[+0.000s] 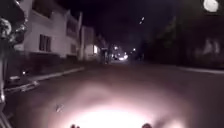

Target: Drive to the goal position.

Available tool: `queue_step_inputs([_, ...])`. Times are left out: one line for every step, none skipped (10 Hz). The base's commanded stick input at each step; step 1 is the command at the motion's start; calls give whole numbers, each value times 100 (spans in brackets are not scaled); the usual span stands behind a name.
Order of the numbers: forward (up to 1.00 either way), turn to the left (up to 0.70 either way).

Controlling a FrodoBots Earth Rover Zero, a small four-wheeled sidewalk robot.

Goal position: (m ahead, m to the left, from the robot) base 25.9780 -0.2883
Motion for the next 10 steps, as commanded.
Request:
queue_step_inputs([100,0])
queue_step_inputs([100,0])
queue_step_inputs([100,0])
queue_step_inputs([100,0])
queue_step_inputs([100,0])
queue_step_inputs([100,0])
queue_step_inputs([100,0])
queue_step_inputs([100,0])
queue_step_inputs([100,0])
queue_step_inputs([100,0])
